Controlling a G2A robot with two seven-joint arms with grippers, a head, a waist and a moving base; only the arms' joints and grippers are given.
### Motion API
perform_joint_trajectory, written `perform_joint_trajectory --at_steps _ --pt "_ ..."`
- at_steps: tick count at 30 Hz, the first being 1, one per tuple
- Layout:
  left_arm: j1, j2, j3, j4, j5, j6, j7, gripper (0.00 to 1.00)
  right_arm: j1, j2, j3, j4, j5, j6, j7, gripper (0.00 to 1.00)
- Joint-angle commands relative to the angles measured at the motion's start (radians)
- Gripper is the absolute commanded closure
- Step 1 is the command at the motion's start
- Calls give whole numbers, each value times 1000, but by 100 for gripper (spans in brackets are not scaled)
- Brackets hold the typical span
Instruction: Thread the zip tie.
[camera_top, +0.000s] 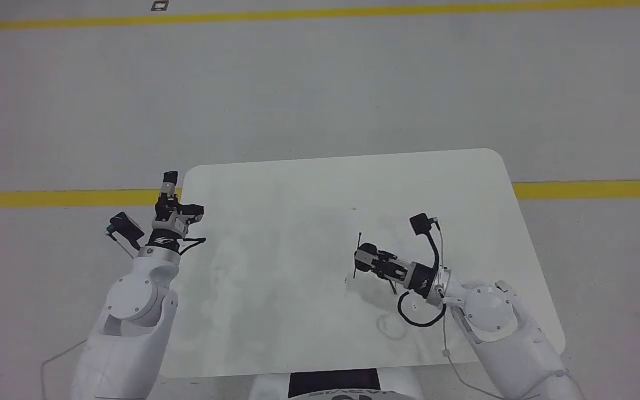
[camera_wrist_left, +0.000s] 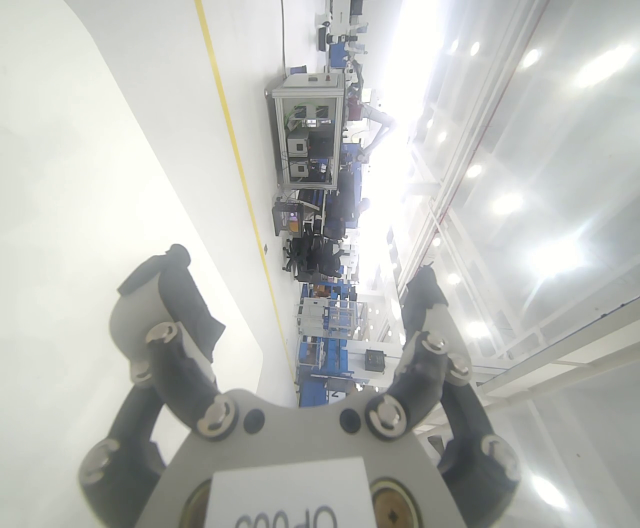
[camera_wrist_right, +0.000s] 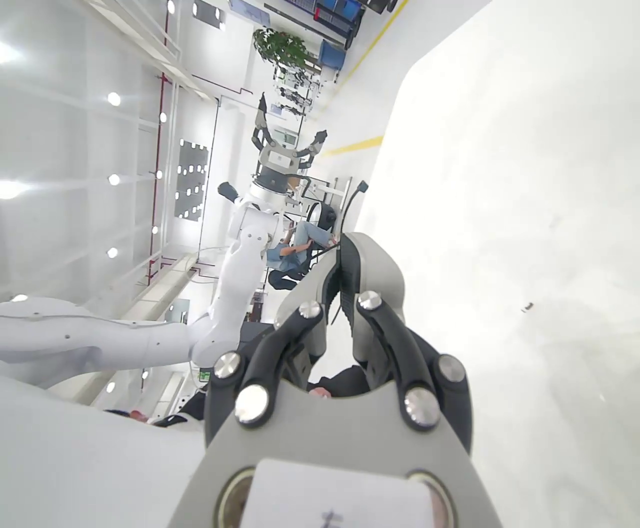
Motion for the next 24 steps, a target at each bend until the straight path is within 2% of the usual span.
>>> perform_joint_trajectory --at_steps 1,5,9,14,19,20,24 --pt "0 0 0 0 0 0 0 0 0 0 0 0 0 0 0 100" --pt "0 0 0 0 0 0 0 0 0 -1 0 -1 4 1 -8 100" --pt "-1 0 2 -2 0 -1 -2 0 -20 -7 -17 -5 27 -9 -120 100" --pt "-3 -2 58 -17 60 -6 -78 0 -28 -16 -65 0 6 -7 -211 100" --pt "8 -7 129 -44 56 -25 -152 0 -28 -29 -119 8 -12 17 -326 100" --pt "9 -6 135 -52 75 -36 -168 0 -26 -30 -125 8 -21 25 -345 100" --pt "9 -6 135 -52 75 -36 -168 0 -24 -31 -126 6 -33 26 -358 100"
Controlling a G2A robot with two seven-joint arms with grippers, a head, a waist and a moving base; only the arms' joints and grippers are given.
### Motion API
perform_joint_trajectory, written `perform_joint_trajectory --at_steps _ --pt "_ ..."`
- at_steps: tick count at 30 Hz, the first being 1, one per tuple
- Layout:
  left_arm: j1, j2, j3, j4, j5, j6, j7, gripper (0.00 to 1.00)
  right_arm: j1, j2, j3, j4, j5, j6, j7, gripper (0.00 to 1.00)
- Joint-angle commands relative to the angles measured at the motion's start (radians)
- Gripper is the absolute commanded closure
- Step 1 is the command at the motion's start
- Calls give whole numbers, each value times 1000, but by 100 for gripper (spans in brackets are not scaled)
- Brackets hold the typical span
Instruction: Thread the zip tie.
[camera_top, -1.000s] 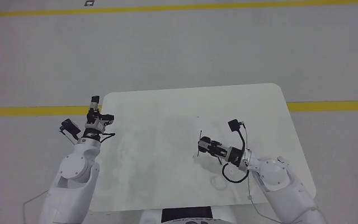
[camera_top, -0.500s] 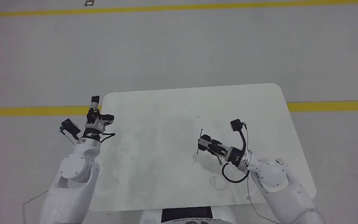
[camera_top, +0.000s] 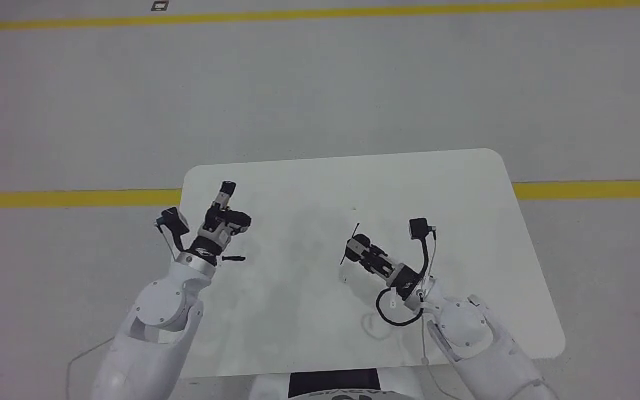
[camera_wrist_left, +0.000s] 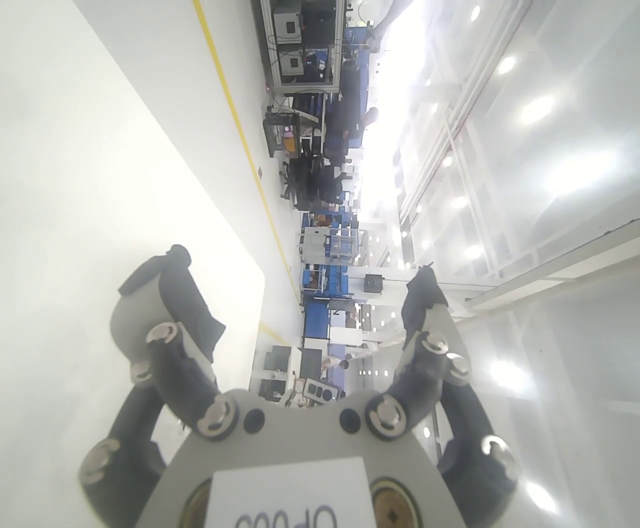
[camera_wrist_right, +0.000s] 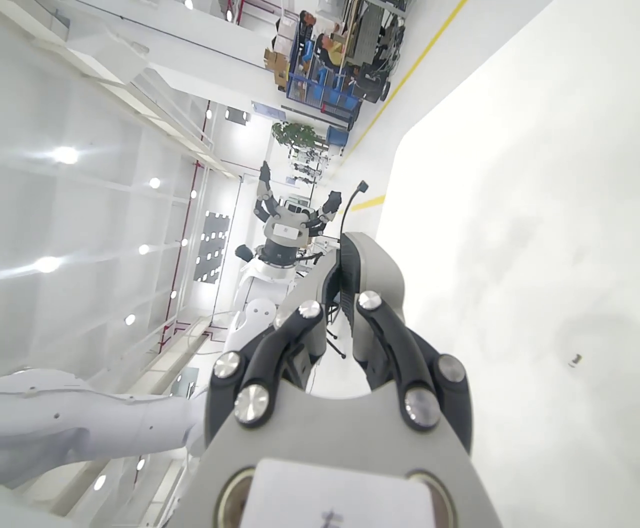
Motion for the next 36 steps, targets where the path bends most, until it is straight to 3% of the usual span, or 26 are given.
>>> perform_joint_trajectory --at_steps 1,5,8,13,15,23,28,33,36 --pt "0 0 -1 1 -1 1 1 0 0 0 1 0 2 -1 3 100" --pt "-2 0 3 -3 1 -2 -6 0 0 0 1 0 2 -1 3 100" --pt "-4 6 4 2 22 -21 -115 0 3 -4 -20 -5 -21 17 -32 100" --pt "8 15 0 17 -16 -48 -307 0 11 -18 -70 2 -59 55 -137 100" --pt "10 21 4 16 21 -69 -387 0 18 -23 -90 10 -67 73 -162 100" --pt "9 23 2 16 44 -80 -392 0 21 -24 -95 11 -72 75 -166 100" --pt "-5 24 64 30 29 -99 -498 0 23 -35 -141 6 -123 117 -243 100" --pt "-26 21 120 62 16 -103 -504 0 31 -59 -208 32 -108 147 -375 100" --pt "-38 20 135 69 43 -112 -490 0 37 -63 -217 36 -114 150 -393 100"
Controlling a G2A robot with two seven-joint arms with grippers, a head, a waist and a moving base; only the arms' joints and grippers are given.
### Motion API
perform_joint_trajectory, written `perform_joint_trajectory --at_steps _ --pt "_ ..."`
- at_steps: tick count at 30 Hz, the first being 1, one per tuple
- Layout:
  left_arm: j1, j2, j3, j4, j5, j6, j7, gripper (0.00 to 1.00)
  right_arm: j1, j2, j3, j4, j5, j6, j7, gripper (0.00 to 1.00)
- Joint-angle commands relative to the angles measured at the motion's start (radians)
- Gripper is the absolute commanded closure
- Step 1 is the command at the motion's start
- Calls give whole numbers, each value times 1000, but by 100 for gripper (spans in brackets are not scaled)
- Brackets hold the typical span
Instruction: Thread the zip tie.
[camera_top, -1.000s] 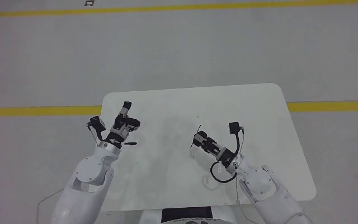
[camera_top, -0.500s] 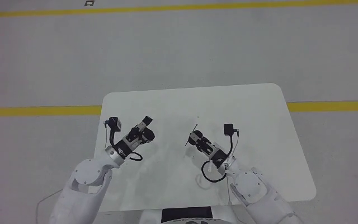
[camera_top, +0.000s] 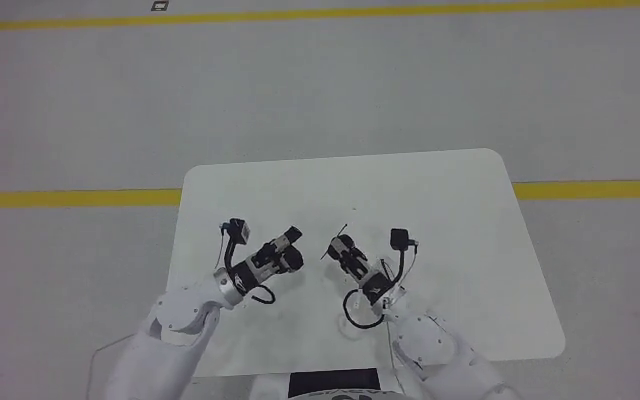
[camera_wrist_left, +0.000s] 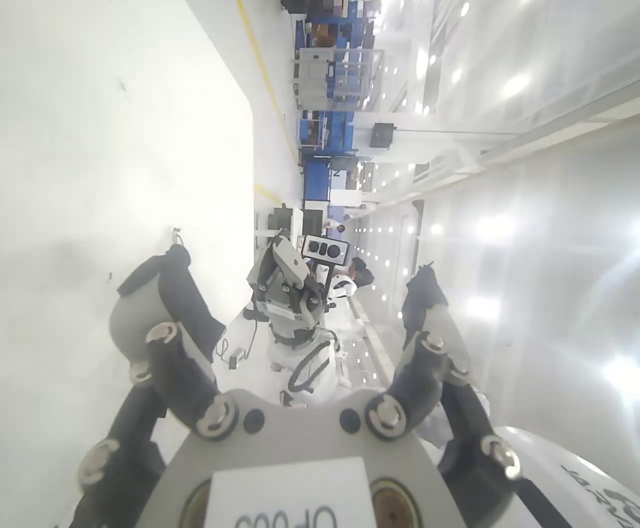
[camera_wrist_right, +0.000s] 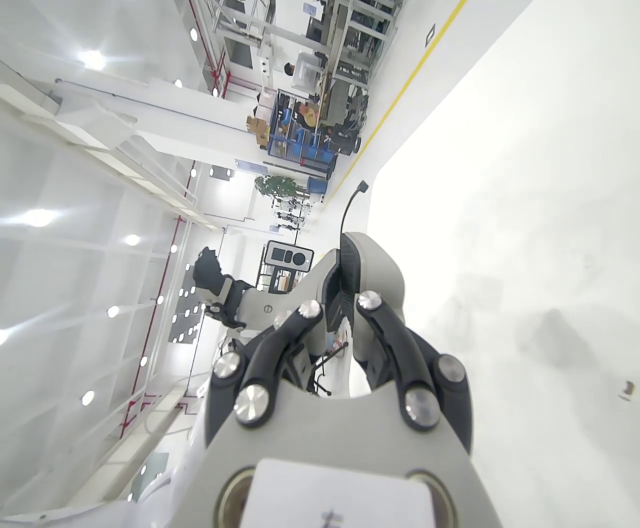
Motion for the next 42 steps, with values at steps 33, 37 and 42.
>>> perform_joint_trajectory --at_steps 33,37,42 --pt "-30 -1 91 22 45 -46 37 0 -4 -31 -52 2 -40 51 -159 100" --pt "-37 -2 105 28 44 -47 57 0 -2 -33 -57 2 -55 58 -152 100" --pt "-42 0 115 38 40 -58 48 0 -1 -39 -61 5 -67 66 -156 100"
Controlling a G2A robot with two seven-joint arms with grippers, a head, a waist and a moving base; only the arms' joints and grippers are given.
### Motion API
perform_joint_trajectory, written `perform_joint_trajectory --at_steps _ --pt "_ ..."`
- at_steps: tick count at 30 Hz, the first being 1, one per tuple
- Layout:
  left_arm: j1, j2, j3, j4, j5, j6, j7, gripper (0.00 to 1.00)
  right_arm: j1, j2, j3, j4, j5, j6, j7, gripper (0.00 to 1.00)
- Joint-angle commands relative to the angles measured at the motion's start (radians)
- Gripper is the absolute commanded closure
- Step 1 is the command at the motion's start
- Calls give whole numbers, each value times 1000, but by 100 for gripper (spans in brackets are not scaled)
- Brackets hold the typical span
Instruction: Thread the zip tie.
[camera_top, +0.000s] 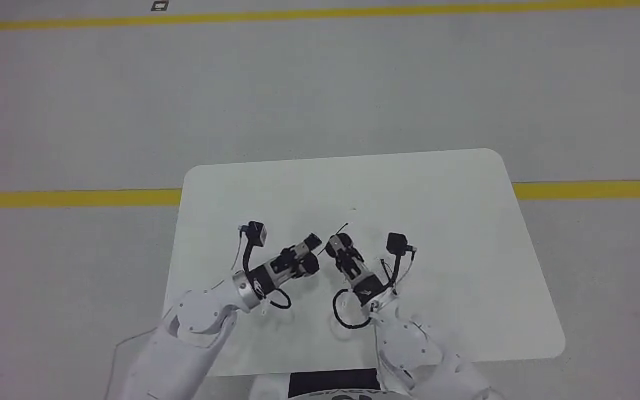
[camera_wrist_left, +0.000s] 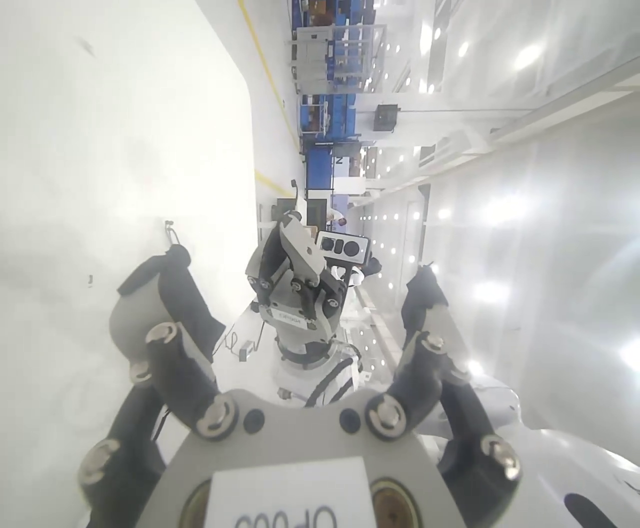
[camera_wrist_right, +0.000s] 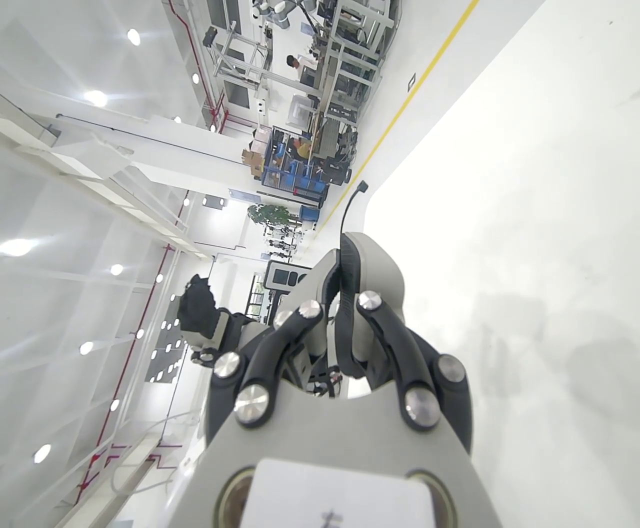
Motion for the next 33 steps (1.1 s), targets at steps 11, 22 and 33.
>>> perform_joint_trajectory --at_steps 11,22,33 --pt "2 9 5 15 1 -12 -8 69 -16 -6 19 -2 -13 0 -9 100" --pt "-11 14 31 27 4 1 -8 72 -25 -13 19 -2 -16 -10 -3 100" --pt "-18 19 43 35 -2 1 0 85 -28 -19 24 0 -17 -17 9 100"
